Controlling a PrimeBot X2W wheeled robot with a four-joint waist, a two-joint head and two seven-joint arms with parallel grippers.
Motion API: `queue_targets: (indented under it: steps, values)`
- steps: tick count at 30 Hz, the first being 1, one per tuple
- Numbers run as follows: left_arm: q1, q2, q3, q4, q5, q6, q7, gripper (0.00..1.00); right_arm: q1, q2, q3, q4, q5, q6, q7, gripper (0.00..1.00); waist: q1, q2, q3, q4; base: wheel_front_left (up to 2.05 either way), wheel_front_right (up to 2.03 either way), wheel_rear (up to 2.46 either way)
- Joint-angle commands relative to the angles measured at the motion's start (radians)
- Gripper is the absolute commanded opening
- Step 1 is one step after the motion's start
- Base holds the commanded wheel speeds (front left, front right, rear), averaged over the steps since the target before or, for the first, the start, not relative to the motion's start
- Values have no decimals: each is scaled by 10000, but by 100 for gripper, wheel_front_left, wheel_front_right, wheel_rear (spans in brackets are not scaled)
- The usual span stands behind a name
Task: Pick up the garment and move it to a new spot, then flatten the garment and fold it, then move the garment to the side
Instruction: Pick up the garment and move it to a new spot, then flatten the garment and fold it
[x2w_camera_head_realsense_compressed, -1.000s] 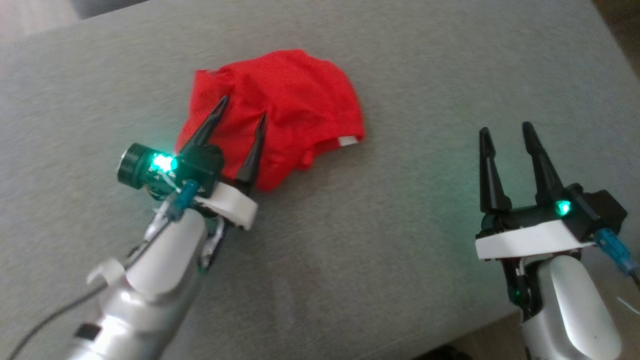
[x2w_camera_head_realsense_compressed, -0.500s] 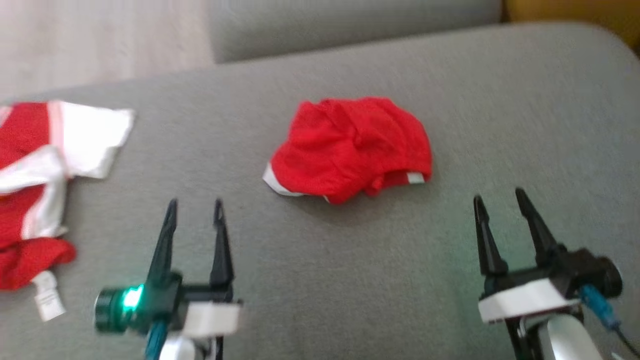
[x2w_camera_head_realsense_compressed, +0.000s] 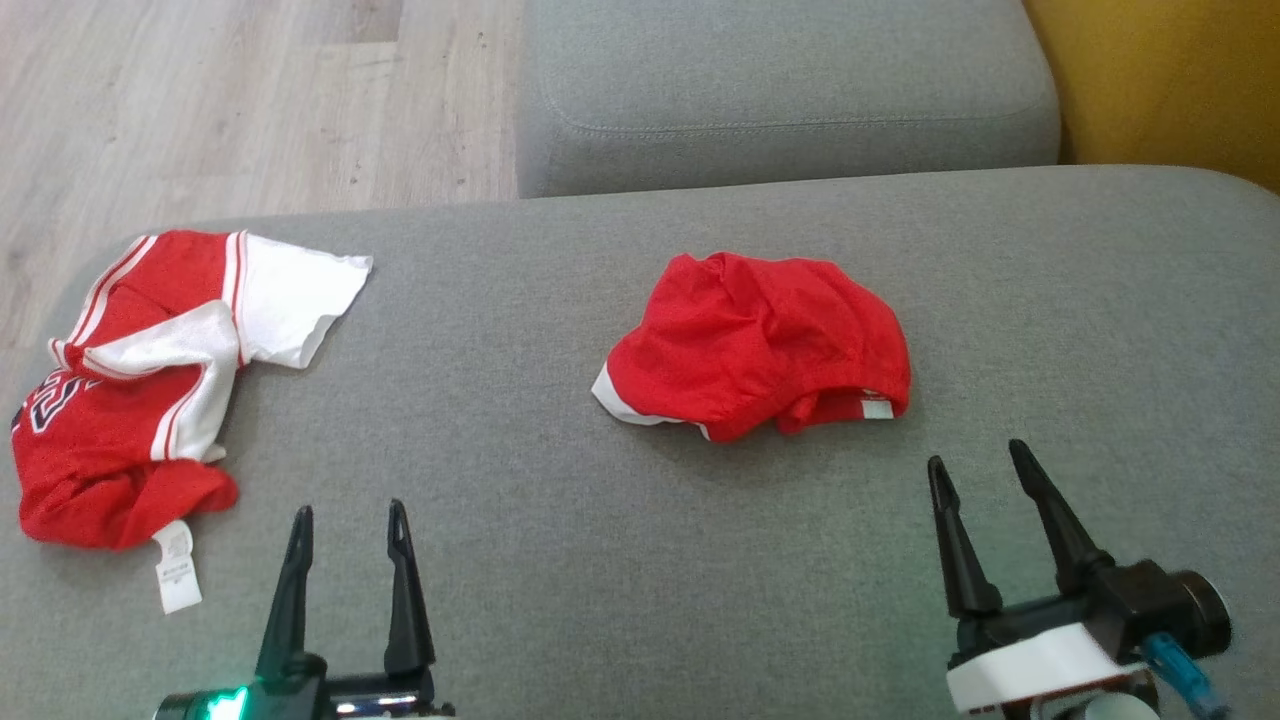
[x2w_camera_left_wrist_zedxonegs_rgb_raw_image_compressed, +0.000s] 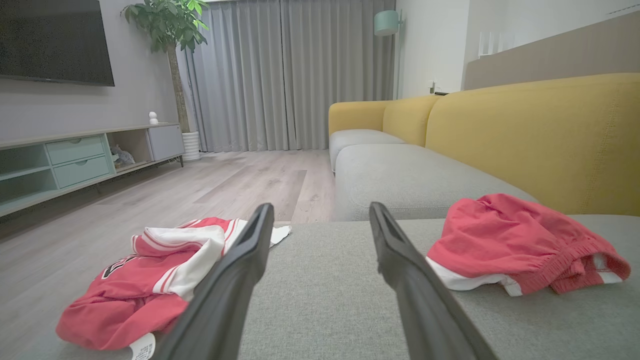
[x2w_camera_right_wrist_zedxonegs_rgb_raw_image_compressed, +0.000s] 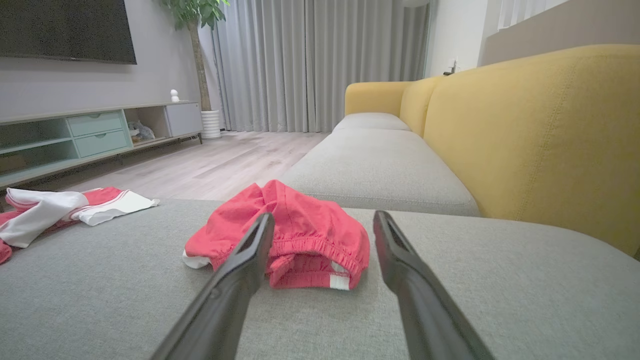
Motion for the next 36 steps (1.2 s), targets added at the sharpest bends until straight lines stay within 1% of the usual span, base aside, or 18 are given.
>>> queue_targets:
  steps: [1, 5, 11, 17, 27, 33, 36]
  values:
    - [-313, -112, 400, -377, 33, -55, -62, 100, -229, -45, 157, -350, -32, -7, 2, 100, 2, -1, 9, 35, 0, 0, 0]
    - [-363, -153, 498, -282, 111, -217, -62, 100, -171, -45, -36, -273, 112, -7, 2, 100, 2, -1, 15, 71, 0, 0, 0]
    - [-416, -179, 541, -158, 322, -324, -62, 100, -219, -45, -100, -215, 163, -7, 2, 100, 2, -1, 55, -15, 0, 0, 0]
    - [-427, -191, 462, -67, 459, -319, -62, 100, -234, -45, -30, -182, 159, -7, 2, 100, 2, -1, 43, -71, 0, 0, 0]
    - [-452, -198, 317, -2, 470, -137, -62, 100, -318, -45, 17, -181, 177, -7, 2, 100, 2, -1, 83, -211, 0, 0, 0]
    - [-496, -199, 289, -140, 372, -166, -62, 100, -365, -45, 72, -160, 185, -7, 2, 100, 2, -1, 116, -287, 0, 0, 0]
    - [-522, -199, 200, -168, 595, -220, -62, 100, -397, -45, 184, -172, 85, -7, 2, 100, 2, -1, 140, -350, 0, 0, 0]
